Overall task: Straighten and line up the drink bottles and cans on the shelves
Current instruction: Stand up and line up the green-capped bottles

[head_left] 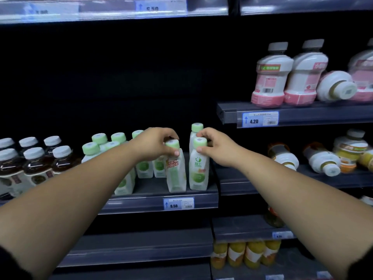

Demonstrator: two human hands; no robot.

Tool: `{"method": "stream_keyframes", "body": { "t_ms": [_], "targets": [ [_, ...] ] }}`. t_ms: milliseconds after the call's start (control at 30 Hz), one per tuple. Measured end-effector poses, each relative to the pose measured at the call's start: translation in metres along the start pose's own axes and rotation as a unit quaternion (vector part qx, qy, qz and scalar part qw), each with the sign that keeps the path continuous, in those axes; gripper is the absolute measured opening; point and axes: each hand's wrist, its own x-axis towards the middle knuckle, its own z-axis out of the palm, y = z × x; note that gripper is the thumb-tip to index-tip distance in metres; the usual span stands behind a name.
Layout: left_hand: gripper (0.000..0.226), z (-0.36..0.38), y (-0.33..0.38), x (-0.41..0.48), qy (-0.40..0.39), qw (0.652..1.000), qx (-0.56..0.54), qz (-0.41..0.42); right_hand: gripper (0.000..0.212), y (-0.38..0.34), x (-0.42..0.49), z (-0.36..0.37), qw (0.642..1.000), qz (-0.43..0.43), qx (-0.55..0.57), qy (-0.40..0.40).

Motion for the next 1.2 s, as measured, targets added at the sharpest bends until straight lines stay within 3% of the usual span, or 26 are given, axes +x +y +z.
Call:
{"method": "stream_keyframes", "body": {
  "t_ms": [267, 400, 600, 1000, 1200],
  "targets": [
    [0.044, -0.04, -0.025, -0.007, -0.057, 0.987, 0.153, 0.01, 0.027, -0.03, 0.022, 0.042, 0.997, 0.003, -0.016, -0.071],
    [0.053, -0.048, -0.036, -0.013, -0.039, 0.953, 0.3, 0.012, 0.029, -0.043, 0.03, 0.064, 0.997, 0.006, 0.006, -0.083],
    [0.051, -0.063, -0.061, -0.019, -0.131, 0.983, 0.122, 0.046, 0.03, -0.058, 0.042, 0.068, 0.995, 0.027, -0.028, -0.087],
    [0.016, -0.068, -0.075, -0.013, -0.133, 0.98, 0.129, 0.078, 0.028, -0.064, 0.044, 0.077, 0.992, 0.049, 0.046, -0.102],
    [0.026, -0.072, -0.071, -0.008, -0.17, 0.971, 0.146, 0.087, 0.027, -0.068, 0.04, 0.077, 0.99, 0.056, 0.068, -0.108]
  ]
}}
